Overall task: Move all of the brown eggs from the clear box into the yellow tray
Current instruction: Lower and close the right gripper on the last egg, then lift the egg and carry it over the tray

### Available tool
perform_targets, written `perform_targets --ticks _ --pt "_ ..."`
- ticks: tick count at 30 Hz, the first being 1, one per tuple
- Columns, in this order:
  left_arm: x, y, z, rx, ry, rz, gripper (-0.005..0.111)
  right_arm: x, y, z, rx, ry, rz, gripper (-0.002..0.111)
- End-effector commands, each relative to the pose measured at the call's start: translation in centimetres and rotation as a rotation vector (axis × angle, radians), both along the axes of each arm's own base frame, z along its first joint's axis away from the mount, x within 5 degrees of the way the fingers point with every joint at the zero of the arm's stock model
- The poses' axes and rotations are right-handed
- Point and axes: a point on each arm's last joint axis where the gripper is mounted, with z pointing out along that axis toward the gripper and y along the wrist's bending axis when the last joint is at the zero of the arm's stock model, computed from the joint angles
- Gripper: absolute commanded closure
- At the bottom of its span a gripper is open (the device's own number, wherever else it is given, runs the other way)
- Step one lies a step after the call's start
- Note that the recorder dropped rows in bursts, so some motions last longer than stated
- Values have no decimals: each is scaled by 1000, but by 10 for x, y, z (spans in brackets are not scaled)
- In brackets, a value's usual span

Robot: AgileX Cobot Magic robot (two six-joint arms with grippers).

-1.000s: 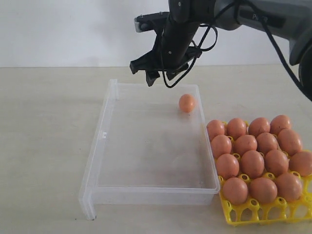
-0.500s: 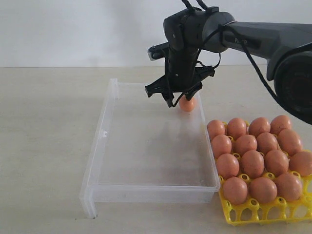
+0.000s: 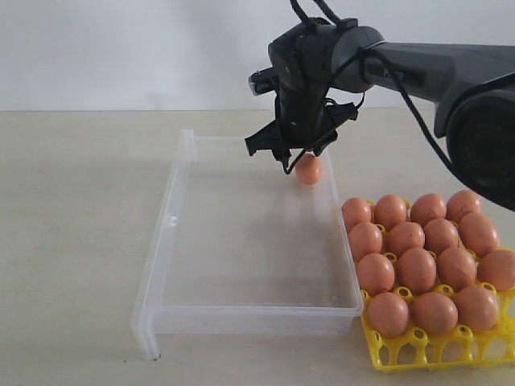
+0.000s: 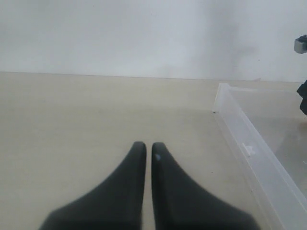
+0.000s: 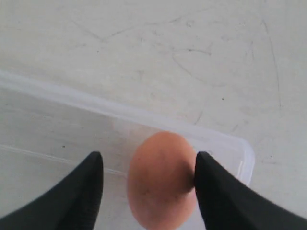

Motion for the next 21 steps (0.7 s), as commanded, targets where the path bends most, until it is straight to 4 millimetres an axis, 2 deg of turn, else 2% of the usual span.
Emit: perform_targets --ticks 1,5,7,8,10,12,14,16,19,21 --pt "0 0 0 0 -3 3 103 2 -1 -12 -11 21 -22 58" --pt "0 0 0 0 -3 3 103 2 -2 -26 -10 46 -55 58" --pt "0 0 0 0 -3 3 103 2 -2 -27 -5 48 -64 65" --pt "0 0 0 0 -3 3 103 1 -2 -26 -11 55 -63 83" --pt "0 0 0 0 -3 3 103 0 -3 -27 -22 72 -61 108" --pt "0 0 0 0 -3 3 103 -2 -2 -25 -22 81 -42 108" --pt "0 0 0 0 -3 3 103 -4 3 -11 29 81 10 108" --pt "0 0 0 0 -3 3 103 -6 10 12 112 48 55 108" --pt "0 0 0 -1 -5 3 103 -15 18 53 271 12 40 108" --pt "0 0 0 -1 -5 3 103 -21 22 66 352 13 29 108"
